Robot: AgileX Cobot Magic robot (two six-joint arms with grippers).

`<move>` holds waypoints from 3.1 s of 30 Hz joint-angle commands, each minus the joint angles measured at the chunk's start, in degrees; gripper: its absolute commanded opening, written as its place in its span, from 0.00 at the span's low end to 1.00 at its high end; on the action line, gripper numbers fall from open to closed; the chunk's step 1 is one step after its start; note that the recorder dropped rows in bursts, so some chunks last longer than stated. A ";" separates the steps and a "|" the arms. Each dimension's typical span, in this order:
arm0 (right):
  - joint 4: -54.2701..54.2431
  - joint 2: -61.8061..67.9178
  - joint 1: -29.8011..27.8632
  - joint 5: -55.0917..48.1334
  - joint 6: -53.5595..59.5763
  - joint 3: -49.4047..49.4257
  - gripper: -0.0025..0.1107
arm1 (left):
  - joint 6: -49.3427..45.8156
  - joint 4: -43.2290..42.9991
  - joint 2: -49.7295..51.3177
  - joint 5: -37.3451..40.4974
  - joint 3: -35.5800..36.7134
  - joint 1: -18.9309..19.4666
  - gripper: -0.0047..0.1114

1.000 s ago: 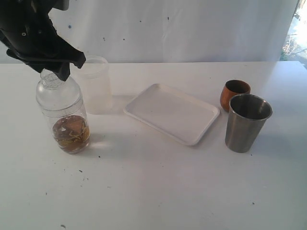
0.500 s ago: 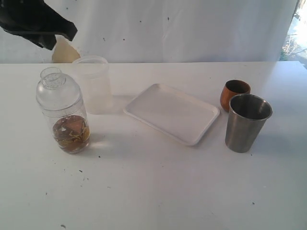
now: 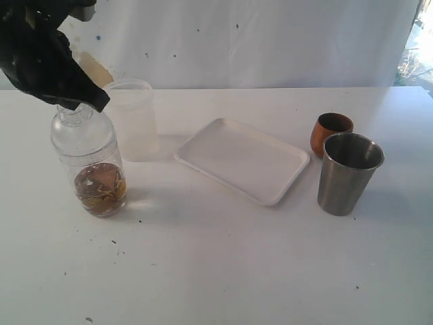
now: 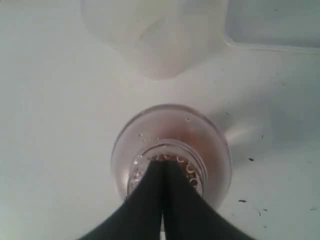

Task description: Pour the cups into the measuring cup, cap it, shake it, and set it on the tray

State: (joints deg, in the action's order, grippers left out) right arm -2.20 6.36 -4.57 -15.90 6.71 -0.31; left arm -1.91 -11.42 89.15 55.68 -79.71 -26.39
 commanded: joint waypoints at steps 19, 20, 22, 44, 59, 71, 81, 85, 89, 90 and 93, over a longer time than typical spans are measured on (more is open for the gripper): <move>0.34 -0.24 -0.27 0.59 -3.00 0.31 0.02 | 3.20 -2.42 3.48 -1.06 0.30 -0.06 0.04; 0.34 -0.24 -0.27 0.59 -3.00 0.31 0.02 | 3.20 -3.03 3.48 -0.79 0.30 -0.06 0.04; 0.34 -0.24 -0.27 0.59 -3.00 0.31 0.02 | 3.20 -3.95 3.37 -0.57 0.30 -0.06 0.04; 0.34 -0.24 -0.27 0.59 -3.00 0.31 0.02 | 3.32 -4.00 -0.97 -2.82 0.30 -0.06 0.04; 0.34 -0.24 -0.27 0.59 -3.00 0.31 0.02 | 3.32 -4.04 1.42 -5.39 4.29 -0.06 0.04; 0.34 -0.24 -0.27 0.59 -3.00 0.31 0.02 | 6.13 -4.01 -6.68 -9.70 0.32 -0.06 0.28; 0.34 -0.24 -0.27 0.59 -3.00 0.31 0.02 | 9.06 1.00 -16.81 -15.33 4.19 -0.06 0.94; 0.34 -0.24 -0.27 0.59 -3.00 0.31 0.02 | 13.68 3.72 -27.38 -38.83 23.47 -0.06 0.94; 0.34 -0.24 -0.27 0.59 -3.00 0.31 0.02 | 14.60 3.72 -35.16 -63.53 48.08 -0.06 0.94; 0.34 -0.24 -0.27 0.59 -3.00 0.31 0.02 | 14.60 3.72 -35.41 -67.76 51.43 -0.06 0.94; 0.34 -0.24 -0.27 0.59 -3.00 0.31 0.02 | 13.93 5.33 -34.87 -77.25 59.31 -0.06 0.94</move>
State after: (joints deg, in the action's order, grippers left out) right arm -2.20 6.36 -4.57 -15.90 3.96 -0.31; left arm 12.09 -8.00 54.36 -11.72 -26.18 -26.39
